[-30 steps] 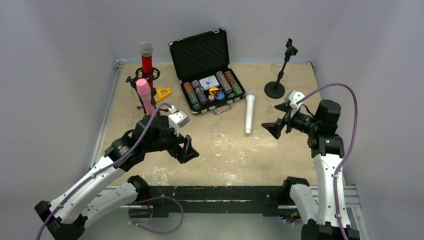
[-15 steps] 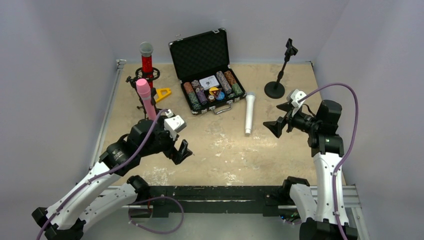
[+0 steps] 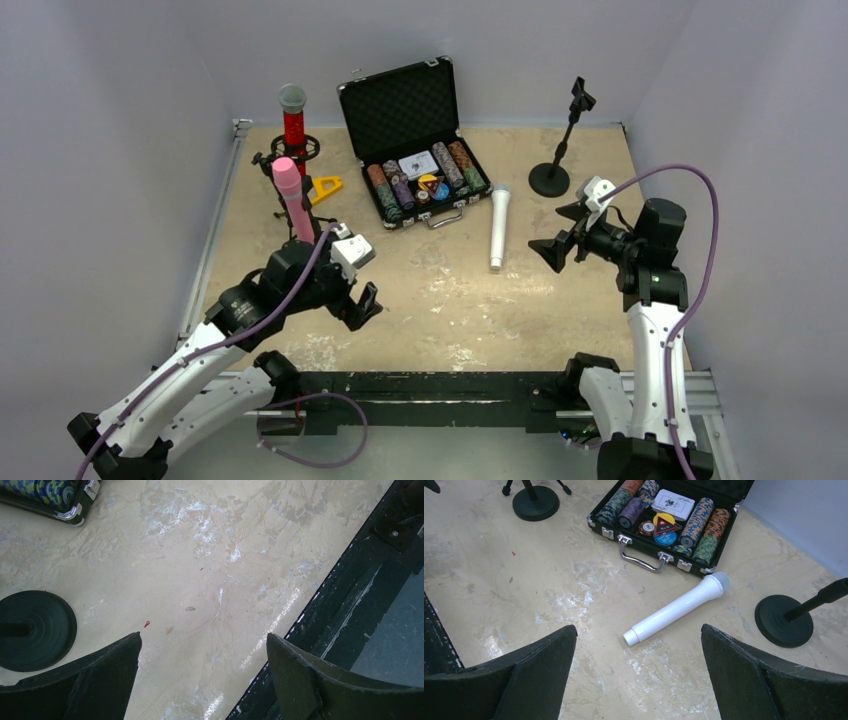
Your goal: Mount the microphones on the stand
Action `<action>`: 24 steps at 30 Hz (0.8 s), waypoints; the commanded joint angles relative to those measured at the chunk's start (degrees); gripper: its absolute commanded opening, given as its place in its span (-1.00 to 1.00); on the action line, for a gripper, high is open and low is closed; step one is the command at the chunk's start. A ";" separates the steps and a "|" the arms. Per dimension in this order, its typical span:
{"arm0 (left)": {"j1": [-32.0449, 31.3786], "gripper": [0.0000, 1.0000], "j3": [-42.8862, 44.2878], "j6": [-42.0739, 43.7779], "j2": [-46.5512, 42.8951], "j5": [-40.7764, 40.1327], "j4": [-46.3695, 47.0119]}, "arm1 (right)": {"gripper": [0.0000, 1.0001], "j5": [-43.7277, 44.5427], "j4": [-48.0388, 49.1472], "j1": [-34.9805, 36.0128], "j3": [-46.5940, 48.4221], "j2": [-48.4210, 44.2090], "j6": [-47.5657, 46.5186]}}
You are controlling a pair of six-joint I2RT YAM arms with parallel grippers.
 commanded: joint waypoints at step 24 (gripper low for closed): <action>1.51 0.97 -0.82 0.94 -0.96 0.53 2.44 | 0.95 4.92 8.12 -0.51 -2.38 1.39 4.55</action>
